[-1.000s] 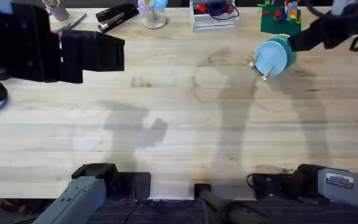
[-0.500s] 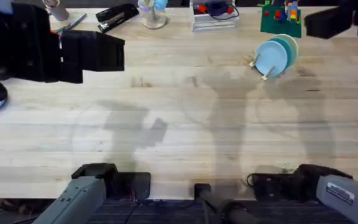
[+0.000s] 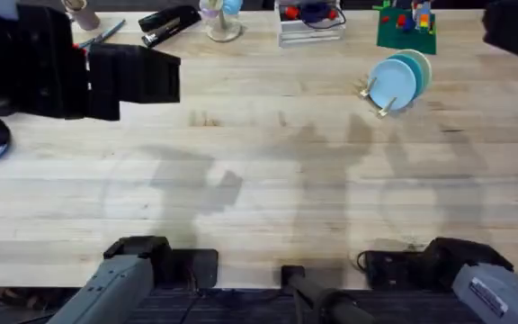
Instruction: Pick up the plates from the table one by one and place each into a slot on the dish rack.
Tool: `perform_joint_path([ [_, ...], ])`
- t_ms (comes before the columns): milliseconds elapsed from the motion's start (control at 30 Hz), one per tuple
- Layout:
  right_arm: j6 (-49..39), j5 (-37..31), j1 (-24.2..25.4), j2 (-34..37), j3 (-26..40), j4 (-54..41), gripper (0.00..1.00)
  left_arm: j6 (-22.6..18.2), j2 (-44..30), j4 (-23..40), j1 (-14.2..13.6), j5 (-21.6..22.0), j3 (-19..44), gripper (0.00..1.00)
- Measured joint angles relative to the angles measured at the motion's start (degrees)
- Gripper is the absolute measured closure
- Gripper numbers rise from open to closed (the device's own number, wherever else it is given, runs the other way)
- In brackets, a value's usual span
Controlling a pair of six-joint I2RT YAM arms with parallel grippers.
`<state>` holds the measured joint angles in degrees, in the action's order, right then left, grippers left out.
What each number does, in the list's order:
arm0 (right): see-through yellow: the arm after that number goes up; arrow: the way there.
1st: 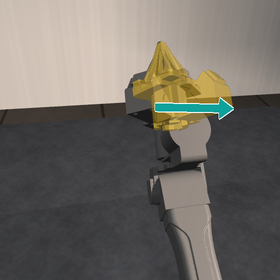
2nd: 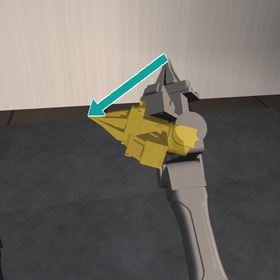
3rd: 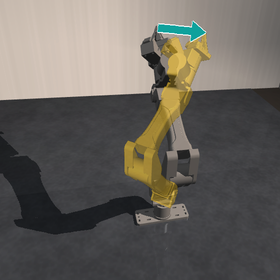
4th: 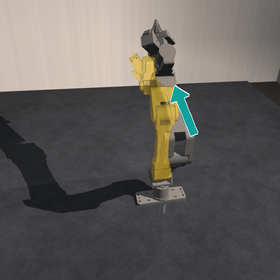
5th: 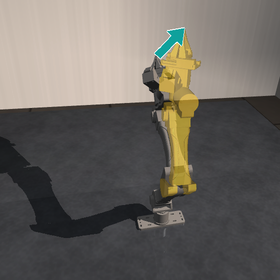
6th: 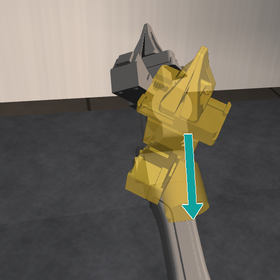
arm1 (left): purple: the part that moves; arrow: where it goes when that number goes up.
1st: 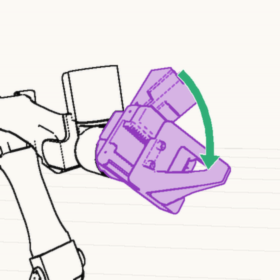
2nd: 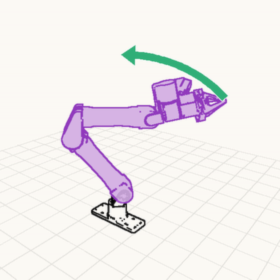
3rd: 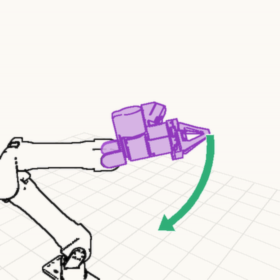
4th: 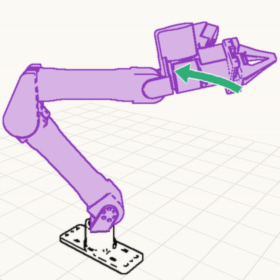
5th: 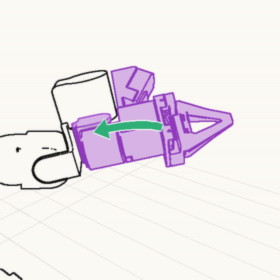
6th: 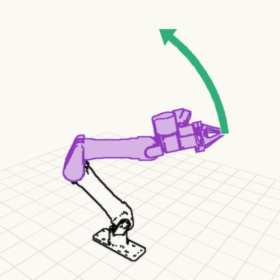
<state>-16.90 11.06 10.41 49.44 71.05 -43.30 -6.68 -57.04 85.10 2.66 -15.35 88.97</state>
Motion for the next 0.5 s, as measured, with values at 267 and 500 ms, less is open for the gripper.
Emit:
perform_joint_path([
  [267,1.8,0.4,0.0,-6.6,0.0,-3.8,0.007,0.0,0.0,0.0,0.0,0.0,0.0,0.007],
  [500,3.8,0.4,0.0,-7.0,0.0,-4.9,0.007,0.0,0.0,0.0,0.0,0.0,0.0,0.007],
])
